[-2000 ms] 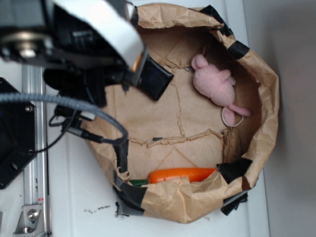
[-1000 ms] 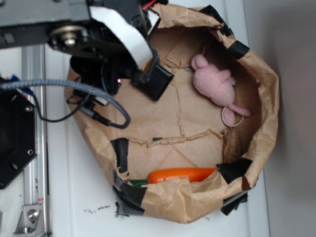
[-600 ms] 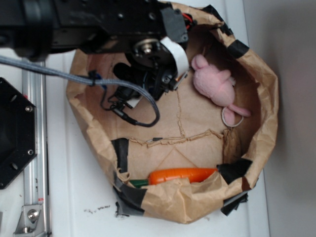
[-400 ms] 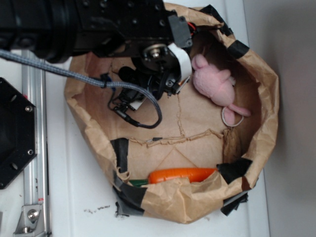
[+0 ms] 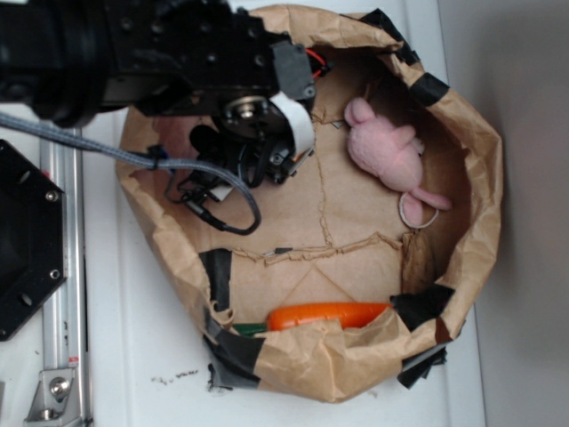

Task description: Grab the black box.

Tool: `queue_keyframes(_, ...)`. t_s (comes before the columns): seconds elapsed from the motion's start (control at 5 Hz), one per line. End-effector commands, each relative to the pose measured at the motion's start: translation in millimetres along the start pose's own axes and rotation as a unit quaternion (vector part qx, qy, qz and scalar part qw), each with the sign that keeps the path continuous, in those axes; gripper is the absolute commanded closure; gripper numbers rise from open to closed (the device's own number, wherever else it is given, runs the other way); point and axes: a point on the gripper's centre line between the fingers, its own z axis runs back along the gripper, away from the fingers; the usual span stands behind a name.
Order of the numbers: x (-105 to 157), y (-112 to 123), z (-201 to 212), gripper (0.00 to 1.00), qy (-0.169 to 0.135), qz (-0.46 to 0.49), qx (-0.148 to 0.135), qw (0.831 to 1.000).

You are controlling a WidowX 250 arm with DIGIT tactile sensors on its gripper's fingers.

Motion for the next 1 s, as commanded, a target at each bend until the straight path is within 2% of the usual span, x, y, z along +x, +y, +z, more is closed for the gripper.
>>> queue_keyframes(0.0, 8.3, 15.2, -17.0, 0.0, -0.048, 0.044, -0.007, 0.998)
queue_keyframes(0.2, 4.2, 29.8, -34.9, 0.0, -0.035, 0.066, -0.012, 0.997)
queue_keyframes(0.4, 3.7, 26.6, -34.9, 1.0, -0.033, 0.065, -0.003, 0.997)
queue_keyframes(0.6, 2.4, 21.5, -14.9, 1.0, -0.025, 0.068, 0.01, 0.997)
queue_keyframes(0.8, 8.6, 19.3, 29.7, 1.0, -0.044, 0.071, 0.032, 0.996)
